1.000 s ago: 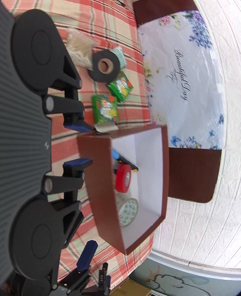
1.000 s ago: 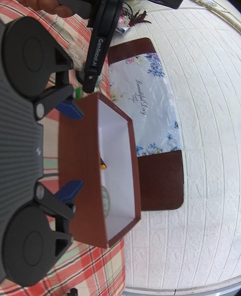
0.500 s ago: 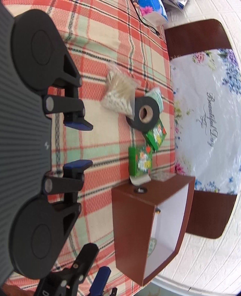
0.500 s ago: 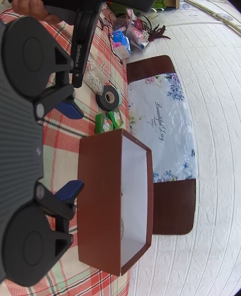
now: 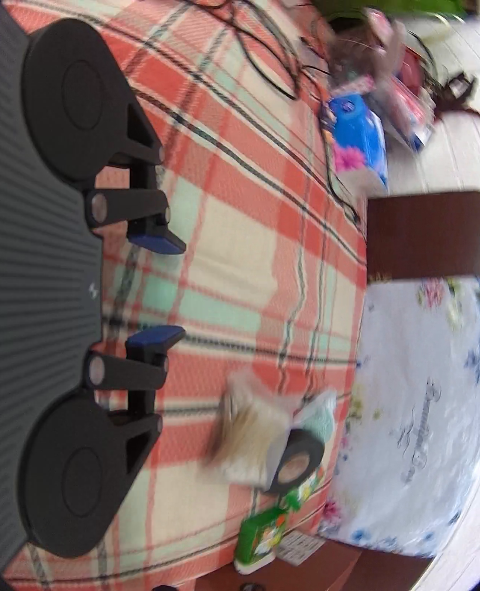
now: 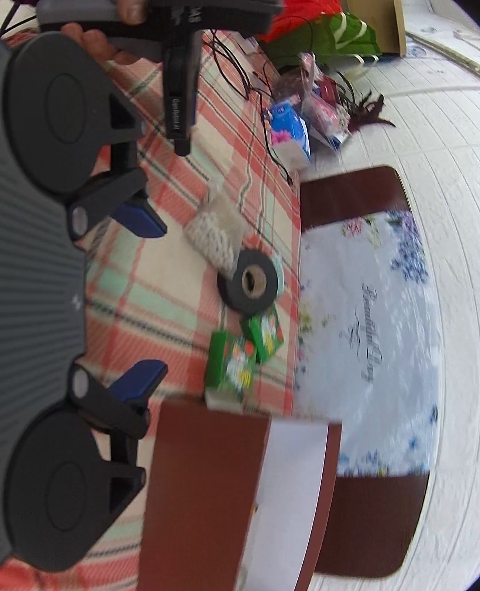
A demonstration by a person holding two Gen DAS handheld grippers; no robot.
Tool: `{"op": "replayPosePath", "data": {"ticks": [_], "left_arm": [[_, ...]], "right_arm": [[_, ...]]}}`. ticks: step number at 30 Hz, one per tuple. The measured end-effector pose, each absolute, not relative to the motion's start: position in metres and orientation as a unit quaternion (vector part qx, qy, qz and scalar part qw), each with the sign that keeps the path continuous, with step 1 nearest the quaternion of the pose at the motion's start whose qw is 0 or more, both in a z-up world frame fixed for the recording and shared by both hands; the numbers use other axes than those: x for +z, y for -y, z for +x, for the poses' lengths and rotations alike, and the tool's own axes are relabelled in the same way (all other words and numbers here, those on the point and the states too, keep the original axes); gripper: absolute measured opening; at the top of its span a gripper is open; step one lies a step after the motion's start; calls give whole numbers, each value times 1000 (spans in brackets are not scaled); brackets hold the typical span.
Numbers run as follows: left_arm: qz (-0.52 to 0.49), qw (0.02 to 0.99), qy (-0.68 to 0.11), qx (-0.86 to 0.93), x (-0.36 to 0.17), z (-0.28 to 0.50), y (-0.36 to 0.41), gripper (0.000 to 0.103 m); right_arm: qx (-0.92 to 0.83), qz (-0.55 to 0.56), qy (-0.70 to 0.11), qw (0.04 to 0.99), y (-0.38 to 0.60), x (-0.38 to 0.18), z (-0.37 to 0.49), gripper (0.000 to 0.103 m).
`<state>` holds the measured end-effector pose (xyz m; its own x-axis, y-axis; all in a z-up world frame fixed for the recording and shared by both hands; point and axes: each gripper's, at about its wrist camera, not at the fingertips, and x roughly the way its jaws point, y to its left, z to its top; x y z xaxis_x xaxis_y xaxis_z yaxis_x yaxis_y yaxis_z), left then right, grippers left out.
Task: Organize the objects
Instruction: 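Move the left gripper to the cotton swab bag and grasp it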
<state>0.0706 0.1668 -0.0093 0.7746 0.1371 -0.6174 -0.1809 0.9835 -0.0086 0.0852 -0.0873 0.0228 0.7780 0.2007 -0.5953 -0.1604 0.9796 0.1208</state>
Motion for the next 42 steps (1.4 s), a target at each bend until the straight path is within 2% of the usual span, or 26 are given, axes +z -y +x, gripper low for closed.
{"op": "replayPosePath", "data": {"ticks": [1,2,5,10,14,19,23,26,29,30,32,36,42], "left_arm": [[-29,947,-308,88,-14,66,-170,55],[-26,952,-293,87,-17,62,-170,56],[-17,959,-274,72,-18,59,-165,57],[-43,960,-269,63,-17,59,-173,57],[-56,960,-266,57,-18,59,-176,57],[-60,960,-267,53,-18,60,-178,58],[-47,960,-274,46,-18,62,-174,62],[2,955,-294,42,-14,62,-151,62],[-42,945,-321,-44,0,55,-120,61],[-66,936,-334,-91,6,55,-106,61],[-92,917,-349,-171,18,53,-71,61],[-72,879,-373,-287,32,50,2,63],[-34,842,-428,-327,17,48,61,61]], "right_arm": [[104,29,-321,941,79,21,95,75],[111,24,-323,940,70,17,106,75],[127,13,-335,934,46,6,139,75],[143,97,-359,917,35,-6,191,75],[146,108,-374,910,27,-17,210,43],[134,99,-376,911,46,-8,179,39],[123,99,-384,910,95,-3,118,39],[93,112,-389,910,144,-3,63,39],[51,107,-389,914,185,-3,15,41],[37,113,-387,914,197,-3,2,44],[11,127,-376,918,216,-2,-20,61],[-5,110,-352,930,228,1,-44,62],[16,50,-333,942,212,4,-45,62]]}}
